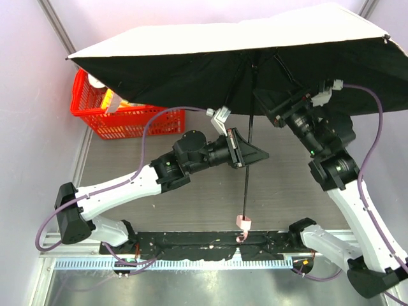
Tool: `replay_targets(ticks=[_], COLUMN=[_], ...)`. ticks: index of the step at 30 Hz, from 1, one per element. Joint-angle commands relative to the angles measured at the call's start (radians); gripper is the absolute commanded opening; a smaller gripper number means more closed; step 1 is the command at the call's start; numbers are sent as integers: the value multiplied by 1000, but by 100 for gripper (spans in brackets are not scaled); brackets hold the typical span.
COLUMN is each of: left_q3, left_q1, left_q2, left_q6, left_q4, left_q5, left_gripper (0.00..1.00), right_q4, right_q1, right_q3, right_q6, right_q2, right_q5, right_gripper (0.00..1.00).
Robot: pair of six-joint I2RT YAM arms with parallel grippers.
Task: Put away the umbrella
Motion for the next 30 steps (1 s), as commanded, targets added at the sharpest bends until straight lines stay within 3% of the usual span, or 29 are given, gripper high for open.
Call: replay_targets(ticks=[1, 5, 13, 18, 26, 30], left_q3=[3, -12, -21, -24, -18, -9], left_q1=[3, 3, 2, 3, 2, 3], left_q2=[-64, -76, -68, -56, -47, -33], left_q6=[33, 36, 33, 25, 25, 20], left_q4=[133, 136, 135, 139, 133, 133], left_q5=[12, 14, 17, 22, 15, 28], left_gripper=[0, 0, 0, 0, 0, 0], right_q4=[38, 197, 338, 429, 591, 503], right_q1=[-39, -76, -134, -154, -160, -157], right_q3=[89, 88, 167, 164, 128, 179], right_q6=[19, 79, 156, 214, 257, 230], right_q2=[97, 170, 287, 310, 301, 319], right_q5=[10, -54, -154, -194, -247, -237], right_gripper=[75, 72, 58, 57, 64, 63])
